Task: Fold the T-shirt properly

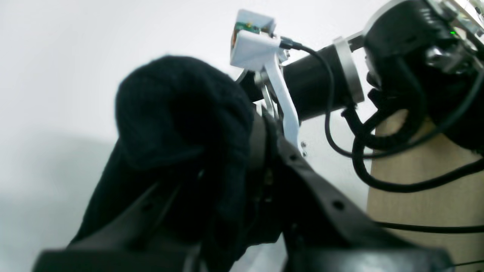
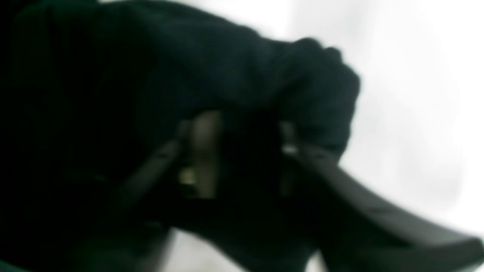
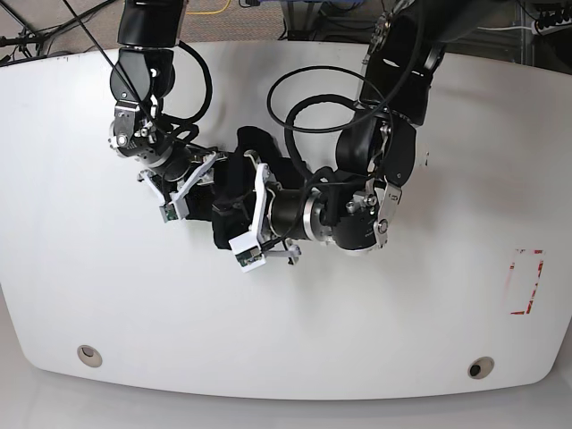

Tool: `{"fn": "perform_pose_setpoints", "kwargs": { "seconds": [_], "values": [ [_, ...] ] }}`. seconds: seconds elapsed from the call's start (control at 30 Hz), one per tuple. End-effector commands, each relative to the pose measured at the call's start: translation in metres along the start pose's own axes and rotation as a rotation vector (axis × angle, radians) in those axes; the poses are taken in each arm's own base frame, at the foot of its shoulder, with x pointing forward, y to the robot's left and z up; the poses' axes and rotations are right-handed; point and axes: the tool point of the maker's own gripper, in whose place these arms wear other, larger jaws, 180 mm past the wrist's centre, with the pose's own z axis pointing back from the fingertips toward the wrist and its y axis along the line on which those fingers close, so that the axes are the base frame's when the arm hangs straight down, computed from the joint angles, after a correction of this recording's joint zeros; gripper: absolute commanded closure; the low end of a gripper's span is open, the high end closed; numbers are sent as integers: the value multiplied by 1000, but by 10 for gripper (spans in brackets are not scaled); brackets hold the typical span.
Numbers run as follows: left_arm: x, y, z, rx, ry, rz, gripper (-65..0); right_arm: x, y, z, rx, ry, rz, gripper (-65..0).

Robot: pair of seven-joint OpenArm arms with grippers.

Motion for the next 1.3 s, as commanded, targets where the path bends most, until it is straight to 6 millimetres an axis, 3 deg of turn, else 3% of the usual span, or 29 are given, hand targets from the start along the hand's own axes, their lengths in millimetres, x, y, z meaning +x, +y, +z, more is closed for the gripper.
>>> {"fn": "perform_pose_setpoints", "kwargs": {
  "seconds": [0.0, 0.1, 0.4, 0.6, 0.83, 1.0, 1.17, 1.27],
  "values": [
    [31, -1, 4, -10, -96, -32, 0, 23, -4, 10, -32, -59, 10, -409],
    [35, -1, 4, -9, -116, -35, 0, 38, -9, 23, -56, -104, 9, -463],
    [37, -5, 1, -20, -107, -54, 0, 64, -23, 54, -130, -166, 23, -466],
    [37, -11, -3, -34, -96, -70, 0, 61, -35, 59, -164, -159, 3, -466],
    [37, -11, -3, -33, -93, -73, 0, 45, -45, 54, -172, -118, -37, -457],
    [37, -11, -3, -33, -93, -73, 0, 36, -48, 47, -166, -103, -56, -330],
    [36, -11, -3, -32, -92, -73, 0, 26, -55, 40, -165, -92, -76, -154],
    [36, -11, -3, -32, -92, -73, 0, 19, -60, 35, -164, -88, -91, -103]
  ]
}}
